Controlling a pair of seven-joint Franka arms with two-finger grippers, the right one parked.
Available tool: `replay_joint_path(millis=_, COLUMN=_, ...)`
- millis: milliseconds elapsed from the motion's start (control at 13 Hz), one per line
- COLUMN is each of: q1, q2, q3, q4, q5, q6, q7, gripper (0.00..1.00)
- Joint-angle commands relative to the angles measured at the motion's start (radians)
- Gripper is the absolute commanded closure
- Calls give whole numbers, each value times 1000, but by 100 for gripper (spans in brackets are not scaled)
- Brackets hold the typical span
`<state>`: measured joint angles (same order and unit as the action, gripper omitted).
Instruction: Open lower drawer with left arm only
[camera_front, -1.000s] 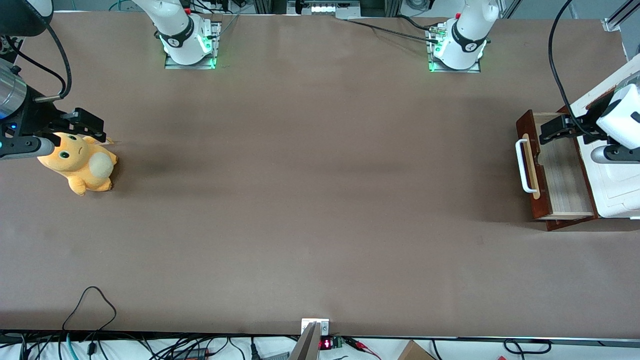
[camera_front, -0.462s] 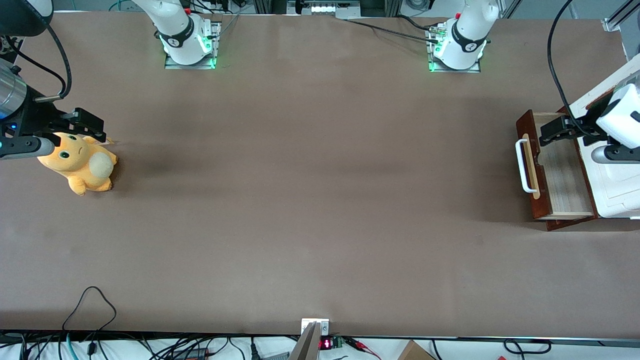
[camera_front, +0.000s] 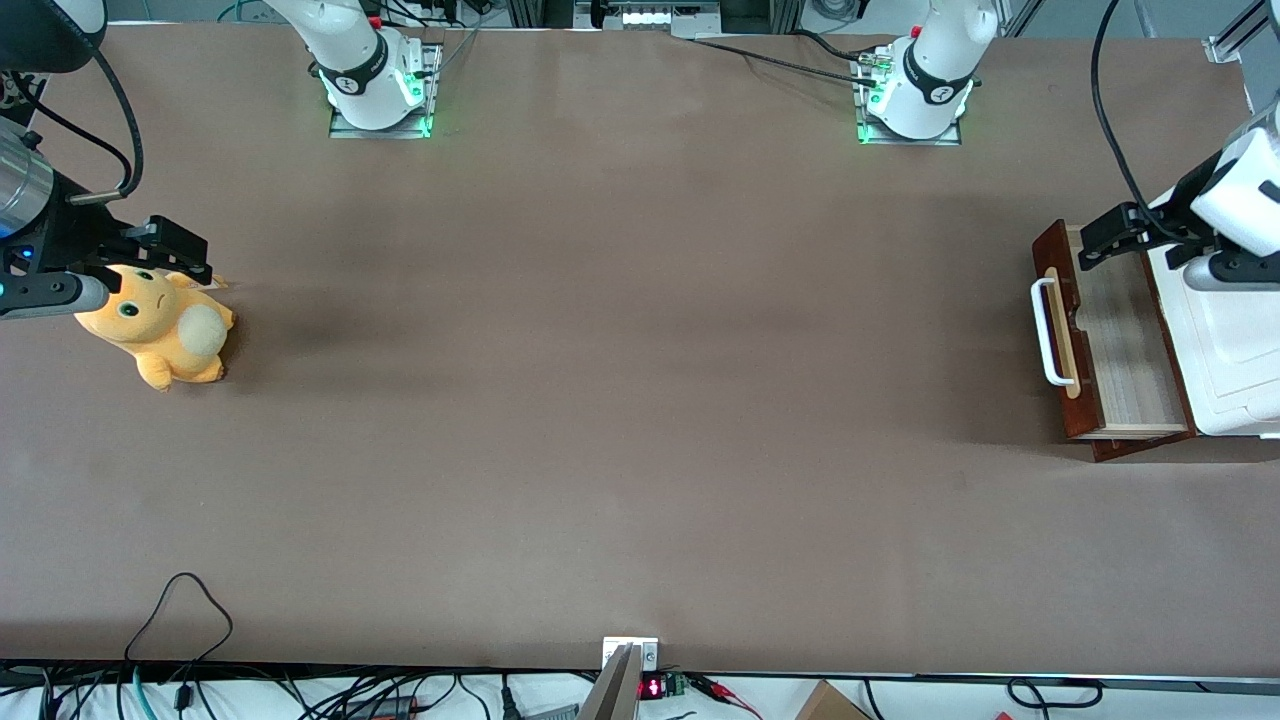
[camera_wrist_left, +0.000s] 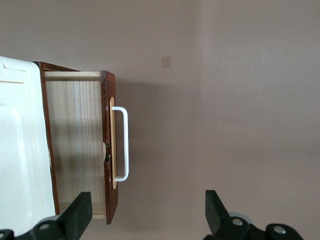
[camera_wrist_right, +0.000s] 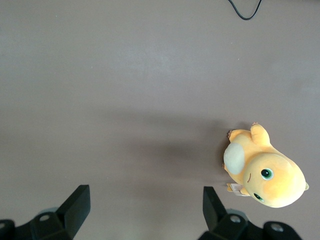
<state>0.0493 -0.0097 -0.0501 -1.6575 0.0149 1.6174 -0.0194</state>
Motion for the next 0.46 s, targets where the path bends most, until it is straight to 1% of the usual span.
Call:
replay_joint_path(millis=0, q1=9, q2=5, q3=-10, q4=22, q5=-13, q6=-20, q7=-7, gripper=0)
replay_joint_path(millis=385, q1=9, q2=17, q3=-10, q4=21, q5=-16, q6=-24, q7=-10, gripper=0)
